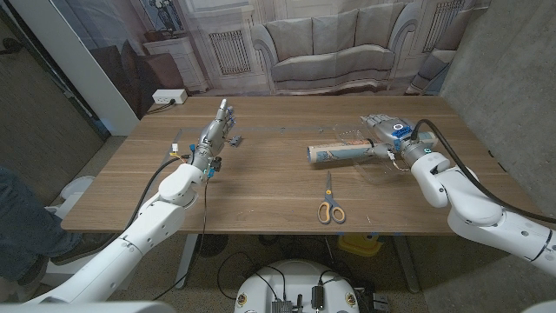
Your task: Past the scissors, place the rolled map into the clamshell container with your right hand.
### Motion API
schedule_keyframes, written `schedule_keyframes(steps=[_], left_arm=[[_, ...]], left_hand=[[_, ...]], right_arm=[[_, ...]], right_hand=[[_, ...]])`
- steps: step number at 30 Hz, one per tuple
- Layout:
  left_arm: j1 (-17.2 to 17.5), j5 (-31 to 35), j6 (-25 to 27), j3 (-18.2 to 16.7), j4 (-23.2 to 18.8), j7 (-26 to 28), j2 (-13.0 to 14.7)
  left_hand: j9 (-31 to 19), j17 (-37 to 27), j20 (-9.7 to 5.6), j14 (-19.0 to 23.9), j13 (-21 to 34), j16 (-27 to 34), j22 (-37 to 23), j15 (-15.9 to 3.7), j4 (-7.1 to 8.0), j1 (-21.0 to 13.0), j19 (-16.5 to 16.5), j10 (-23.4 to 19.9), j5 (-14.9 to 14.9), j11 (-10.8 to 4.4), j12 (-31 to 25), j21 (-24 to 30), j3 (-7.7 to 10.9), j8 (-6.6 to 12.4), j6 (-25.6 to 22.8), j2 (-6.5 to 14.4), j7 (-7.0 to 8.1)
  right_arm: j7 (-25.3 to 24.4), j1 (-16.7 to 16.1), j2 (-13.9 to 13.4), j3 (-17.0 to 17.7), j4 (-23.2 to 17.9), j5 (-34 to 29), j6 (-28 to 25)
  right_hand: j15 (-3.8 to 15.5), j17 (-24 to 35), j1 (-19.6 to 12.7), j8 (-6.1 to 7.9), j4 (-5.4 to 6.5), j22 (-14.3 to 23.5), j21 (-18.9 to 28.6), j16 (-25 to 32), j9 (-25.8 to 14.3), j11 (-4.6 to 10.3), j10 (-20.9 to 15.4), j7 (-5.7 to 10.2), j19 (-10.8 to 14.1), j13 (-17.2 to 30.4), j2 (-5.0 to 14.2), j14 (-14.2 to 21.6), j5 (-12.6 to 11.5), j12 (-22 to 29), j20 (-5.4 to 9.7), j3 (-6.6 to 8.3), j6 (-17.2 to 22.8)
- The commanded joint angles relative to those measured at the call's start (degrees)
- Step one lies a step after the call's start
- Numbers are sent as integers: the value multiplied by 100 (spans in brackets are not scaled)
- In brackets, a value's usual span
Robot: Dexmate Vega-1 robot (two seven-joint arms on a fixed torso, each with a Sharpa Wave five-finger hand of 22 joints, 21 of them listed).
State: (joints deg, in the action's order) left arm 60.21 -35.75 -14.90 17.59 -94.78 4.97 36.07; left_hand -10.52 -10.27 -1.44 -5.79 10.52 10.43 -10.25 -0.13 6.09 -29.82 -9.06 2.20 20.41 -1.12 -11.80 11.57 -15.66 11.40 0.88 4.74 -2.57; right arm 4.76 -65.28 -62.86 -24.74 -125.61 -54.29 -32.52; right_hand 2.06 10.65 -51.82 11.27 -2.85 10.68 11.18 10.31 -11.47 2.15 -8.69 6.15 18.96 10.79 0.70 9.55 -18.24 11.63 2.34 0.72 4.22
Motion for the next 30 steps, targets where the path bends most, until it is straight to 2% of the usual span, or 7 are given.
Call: schedule_keyframes(steps=[1,13,30], left_arm=[[65,0,38,-64,-110,39,68],[115,-69,-33,-114,-96,-7,55],[20,-164,-38,-81,-7,-168,25]], left_hand=[[-15,-19,33,-74,31,22,-34,-3,14,-1,-63,36,6,25,27,3,-52,-16,-8,46,24],[-15,-19,-15,-66,31,28,-34,4,15,-3,-74,1,5,32,13,1,-64,-9,-29,51,11],[-16,-19,-27,-45,31,37,-34,-1,16,-8,-71,-56,5,34,-5,6,-80,12,-95,60,-2]], right_arm=[[-49,-61,-16,135,-202,160,-85],[-10,-72,-59,269,-357,325,-60],[-266,-200,-98,496,-551,379,-199]], right_hand=[[120,20,31,45,4,5,44,47,-2,-27,-13,35,47,20,7,24,-30,29,270,-28,55],[159,31,101,75,58,4,44,57,-1,-33,-39,29,39,19,88,32,-40,46,269,-29,150],[146,33,242,91,133,2,37,61,2,-13,-33,31,11,18,111,37,-33,51,247,-78,231]])
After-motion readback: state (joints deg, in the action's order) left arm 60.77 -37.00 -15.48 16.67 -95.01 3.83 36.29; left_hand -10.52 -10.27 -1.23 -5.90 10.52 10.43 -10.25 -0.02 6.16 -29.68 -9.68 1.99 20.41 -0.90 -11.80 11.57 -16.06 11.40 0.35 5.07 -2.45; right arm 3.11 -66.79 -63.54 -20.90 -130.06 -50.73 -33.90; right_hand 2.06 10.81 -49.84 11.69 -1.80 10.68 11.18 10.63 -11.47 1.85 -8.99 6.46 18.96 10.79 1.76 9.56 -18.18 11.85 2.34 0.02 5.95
